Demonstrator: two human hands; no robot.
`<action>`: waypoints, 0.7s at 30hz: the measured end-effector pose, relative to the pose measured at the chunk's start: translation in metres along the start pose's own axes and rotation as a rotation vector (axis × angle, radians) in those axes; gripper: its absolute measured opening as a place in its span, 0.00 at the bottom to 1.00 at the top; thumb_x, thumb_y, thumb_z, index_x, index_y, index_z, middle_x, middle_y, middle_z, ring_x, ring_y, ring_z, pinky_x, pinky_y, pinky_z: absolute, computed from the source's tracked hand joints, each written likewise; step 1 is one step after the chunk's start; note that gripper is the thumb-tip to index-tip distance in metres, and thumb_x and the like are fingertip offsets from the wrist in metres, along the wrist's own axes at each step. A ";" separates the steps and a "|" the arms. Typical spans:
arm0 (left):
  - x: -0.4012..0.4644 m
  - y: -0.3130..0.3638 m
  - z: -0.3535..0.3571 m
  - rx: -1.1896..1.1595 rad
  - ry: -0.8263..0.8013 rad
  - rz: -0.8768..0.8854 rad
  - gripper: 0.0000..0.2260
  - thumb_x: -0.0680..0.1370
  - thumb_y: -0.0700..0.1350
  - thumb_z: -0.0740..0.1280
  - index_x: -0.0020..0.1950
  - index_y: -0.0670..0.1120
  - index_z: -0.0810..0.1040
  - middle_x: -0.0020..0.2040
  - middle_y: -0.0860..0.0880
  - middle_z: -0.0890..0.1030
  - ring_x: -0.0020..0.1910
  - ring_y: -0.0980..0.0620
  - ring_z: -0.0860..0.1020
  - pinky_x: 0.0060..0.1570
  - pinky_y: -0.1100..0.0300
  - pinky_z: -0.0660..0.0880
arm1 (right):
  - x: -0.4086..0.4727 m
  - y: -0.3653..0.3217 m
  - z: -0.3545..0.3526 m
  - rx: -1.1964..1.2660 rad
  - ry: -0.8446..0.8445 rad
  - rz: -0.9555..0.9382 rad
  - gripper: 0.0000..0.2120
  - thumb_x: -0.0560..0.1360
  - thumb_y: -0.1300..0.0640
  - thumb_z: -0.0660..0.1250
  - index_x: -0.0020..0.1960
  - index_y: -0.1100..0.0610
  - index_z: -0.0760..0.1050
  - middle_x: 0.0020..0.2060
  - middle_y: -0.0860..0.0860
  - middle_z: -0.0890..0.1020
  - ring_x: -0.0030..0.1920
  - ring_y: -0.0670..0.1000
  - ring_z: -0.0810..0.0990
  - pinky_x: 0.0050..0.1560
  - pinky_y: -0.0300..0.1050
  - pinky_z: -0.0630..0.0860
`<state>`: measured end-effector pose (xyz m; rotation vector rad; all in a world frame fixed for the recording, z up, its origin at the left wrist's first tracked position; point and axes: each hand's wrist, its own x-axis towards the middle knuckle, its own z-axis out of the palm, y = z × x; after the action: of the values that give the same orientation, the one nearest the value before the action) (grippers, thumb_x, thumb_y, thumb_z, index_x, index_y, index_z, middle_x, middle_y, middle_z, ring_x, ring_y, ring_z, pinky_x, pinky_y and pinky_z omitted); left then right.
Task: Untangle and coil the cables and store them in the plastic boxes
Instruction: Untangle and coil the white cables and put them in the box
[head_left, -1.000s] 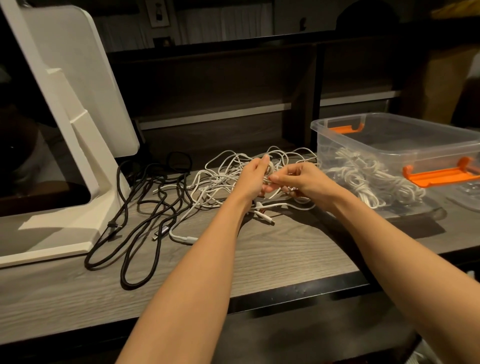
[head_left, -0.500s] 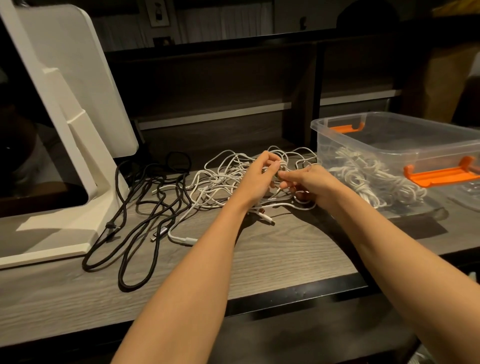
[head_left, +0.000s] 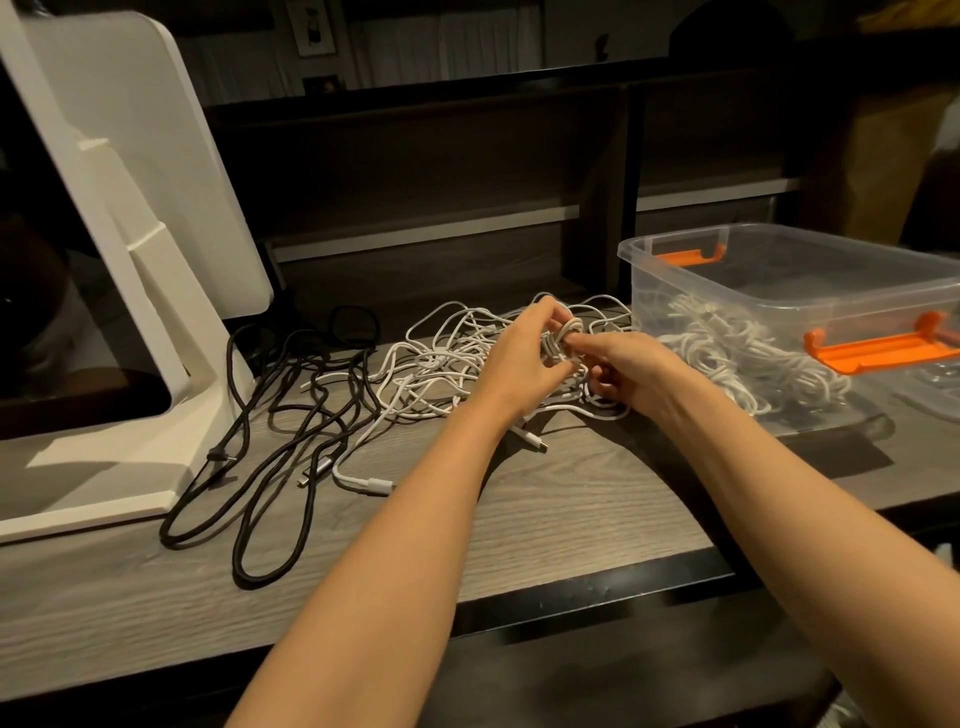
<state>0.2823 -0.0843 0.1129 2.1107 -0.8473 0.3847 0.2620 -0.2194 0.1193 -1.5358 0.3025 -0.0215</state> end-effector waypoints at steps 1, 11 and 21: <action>0.000 0.000 0.002 0.048 0.030 0.017 0.13 0.74 0.38 0.72 0.54 0.48 0.73 0.53 0.53 0.77 0.51 0.57 0.75 0.46 0.69 0.70 | 0.000 0.000 0.000 0.006 0.000 -0.001 0.05 0.75 0.57 0.69 0.45 0.59 0.77 0.36 0.52 0.77 0.30 0.44 0.69 0.27 0.34 0.70; 0.001 -0.006 0.005 0.128 0.170 0.029 0.10 0.77 0.44 0.70 0.58 0.49 0.77 0.52 0.52 0.79 0.52 0.54 0.77 0.48 0.59 0.74 | -0.006 -0.003 0.000 0.135 -0.060 -0.029 0.04 0.76 0.58 0.62 0.47 0.58 0.73 0.38 0.55 0.79 0.33 0.48 0.73 0.34 0.38 0.71; 0.003 -0.007 -0.003 -0.355 -0.011 -0.245 0.13 0.78 0.44 0.70 0.58 0.45 0.70 0.55 0.44 0.81 0.54 0.52 0.79 0.47 0.68 0.72 | -0.004 0.001 -0.005 0.247 -0.148 -0.094 0.06 0.77 0.58 0.66 0.49 0.59 0.80 0.40 0.51 0.80 0.38 0.44 0.75 0.39 0.35 0.74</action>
<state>0.2893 -0.0804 0.1127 1.8559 -0.6021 0.0842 0.2573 -0.2236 0.1191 -1.2976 0.1050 -0.0180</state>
